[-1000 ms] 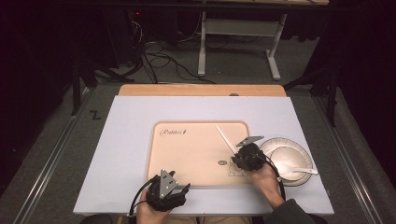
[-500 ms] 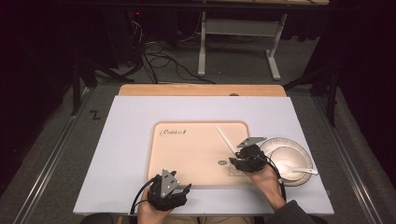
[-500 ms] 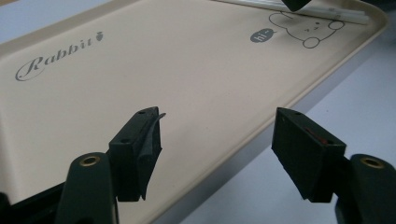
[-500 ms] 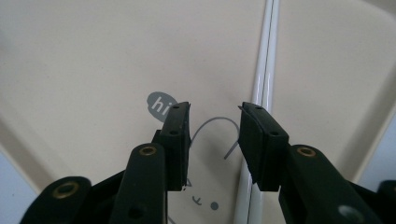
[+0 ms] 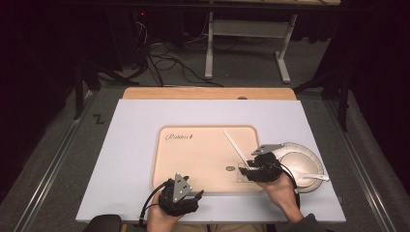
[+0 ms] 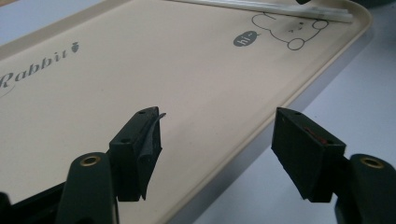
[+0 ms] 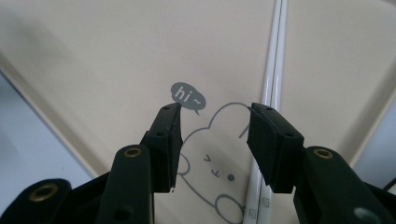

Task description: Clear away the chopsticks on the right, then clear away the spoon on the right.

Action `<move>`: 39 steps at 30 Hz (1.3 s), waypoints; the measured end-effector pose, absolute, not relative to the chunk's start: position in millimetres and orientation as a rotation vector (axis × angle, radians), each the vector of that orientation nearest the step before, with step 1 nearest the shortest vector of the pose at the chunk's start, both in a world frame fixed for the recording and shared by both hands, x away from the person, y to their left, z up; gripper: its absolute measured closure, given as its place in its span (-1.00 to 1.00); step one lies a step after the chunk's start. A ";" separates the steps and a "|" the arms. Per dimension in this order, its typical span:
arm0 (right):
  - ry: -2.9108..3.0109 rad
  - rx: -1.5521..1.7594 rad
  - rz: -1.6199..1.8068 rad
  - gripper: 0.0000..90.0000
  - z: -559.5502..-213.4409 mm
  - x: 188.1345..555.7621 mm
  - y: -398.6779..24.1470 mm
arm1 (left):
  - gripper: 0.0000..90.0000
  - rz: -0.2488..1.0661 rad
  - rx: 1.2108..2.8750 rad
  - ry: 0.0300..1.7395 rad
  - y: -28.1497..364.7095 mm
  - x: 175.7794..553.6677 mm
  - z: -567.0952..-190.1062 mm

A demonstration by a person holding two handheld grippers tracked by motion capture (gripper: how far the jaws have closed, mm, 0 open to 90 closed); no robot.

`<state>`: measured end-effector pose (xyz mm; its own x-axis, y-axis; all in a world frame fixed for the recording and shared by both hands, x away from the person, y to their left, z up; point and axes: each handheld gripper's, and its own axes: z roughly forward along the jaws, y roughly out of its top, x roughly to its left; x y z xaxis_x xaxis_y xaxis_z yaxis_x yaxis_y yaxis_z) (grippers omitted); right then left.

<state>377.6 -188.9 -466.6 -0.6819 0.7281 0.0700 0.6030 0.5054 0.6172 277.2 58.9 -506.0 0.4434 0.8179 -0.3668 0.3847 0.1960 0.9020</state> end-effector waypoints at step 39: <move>2.330 1.302 0.906 0.41 -430.0 352.1 -262.2 | -0.30 0.360 1.509 1.108 38.7 294.7 -508.4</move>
<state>352.1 -262.2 -430.0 -0.5325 0.8460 0.0273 0.6421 0.3827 0.6642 294.7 38.7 -508.4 0.5037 0.7897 -0.3502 0.4331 0.1199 0.8933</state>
